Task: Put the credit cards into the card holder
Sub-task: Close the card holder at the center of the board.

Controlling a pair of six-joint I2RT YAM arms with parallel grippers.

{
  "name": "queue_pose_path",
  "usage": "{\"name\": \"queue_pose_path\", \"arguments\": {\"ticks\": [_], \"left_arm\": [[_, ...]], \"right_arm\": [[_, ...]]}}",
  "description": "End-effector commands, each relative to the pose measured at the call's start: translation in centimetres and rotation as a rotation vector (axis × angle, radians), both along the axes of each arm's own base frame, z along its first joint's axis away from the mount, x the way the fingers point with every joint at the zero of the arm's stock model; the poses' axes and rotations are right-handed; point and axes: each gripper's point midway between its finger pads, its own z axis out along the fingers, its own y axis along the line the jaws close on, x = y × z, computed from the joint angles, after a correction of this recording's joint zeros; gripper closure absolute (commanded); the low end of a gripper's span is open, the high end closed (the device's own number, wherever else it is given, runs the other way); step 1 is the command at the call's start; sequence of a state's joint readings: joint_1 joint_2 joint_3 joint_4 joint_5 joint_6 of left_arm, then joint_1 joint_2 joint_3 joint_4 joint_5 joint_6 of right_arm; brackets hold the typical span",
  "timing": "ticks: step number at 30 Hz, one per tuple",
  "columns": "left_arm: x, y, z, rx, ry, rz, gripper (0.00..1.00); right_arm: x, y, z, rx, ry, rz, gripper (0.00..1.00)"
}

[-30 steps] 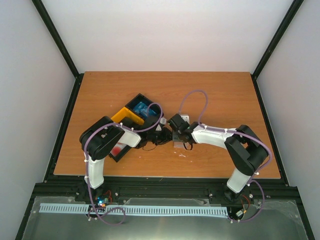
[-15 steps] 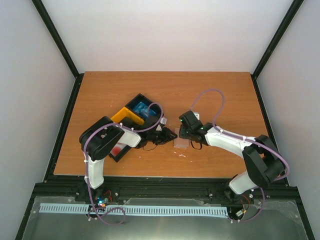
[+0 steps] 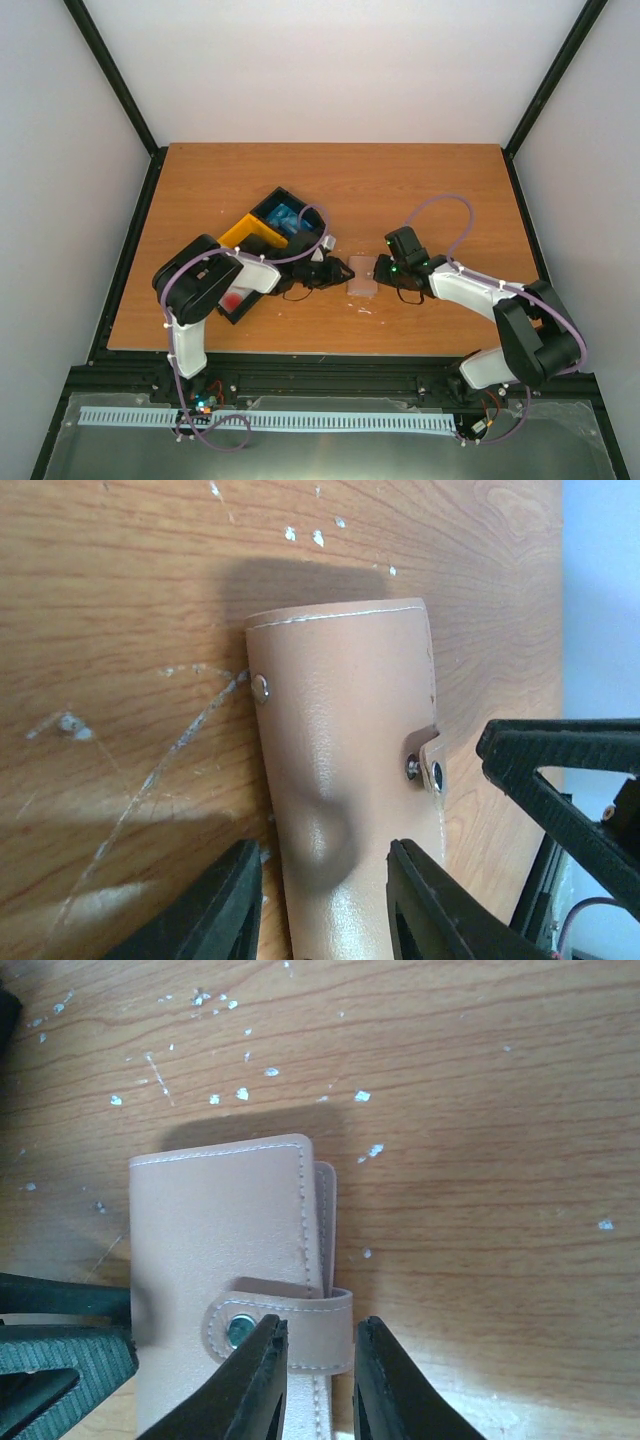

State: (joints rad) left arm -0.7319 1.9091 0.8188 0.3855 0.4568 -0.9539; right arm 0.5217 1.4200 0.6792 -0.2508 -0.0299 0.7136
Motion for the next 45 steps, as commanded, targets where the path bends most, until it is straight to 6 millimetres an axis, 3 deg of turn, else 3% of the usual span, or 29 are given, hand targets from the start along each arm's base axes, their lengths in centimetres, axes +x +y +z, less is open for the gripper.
{"name": "queue_pose_path", "arguments": {"ticks": [1, 5, 9, 19, 28, 45], "left_arm": [[-3.6, 3.2, -5.5, 0.228, 0.127, -0.067, 0.63], [-3.5, 3.0, -5.6, 0.253, 0.128, -0.096, 0.63], [-3.6, 3.8, -6.5, 0.304, 0.145, -0.086, 0.65], [-3.9, 4.4, -8.5, 0.373, 0.194, -0.088, 0.68], [-4.1, 5.4, -9.7, 0.429, 0.229, -0.057, 0.72], [-4.2, 5.6, -10.3, 0.447, 0.243, -0.058, 0.76]], "right_arm": [[0.2, 0.4, -0.2, 0.083, -0.011, 0.048, 0.80], [0.5, 1.1, 0.6, 0.178, -0.073, 0.086, 0.73], [0.0, 1.0, -0.3, 0.223, -0.038, 0.086, 0.68], [-0.5, 0.7, -2.2, 0.281, -0.004, 0.054, 0.68], [-0.3, 0.3, -2.1, 0.333, -0.026, 0.013, 0.64], [-0.4, 0.4, -4.2, 0.336, 0.035, 0.006, 0.72]]}}
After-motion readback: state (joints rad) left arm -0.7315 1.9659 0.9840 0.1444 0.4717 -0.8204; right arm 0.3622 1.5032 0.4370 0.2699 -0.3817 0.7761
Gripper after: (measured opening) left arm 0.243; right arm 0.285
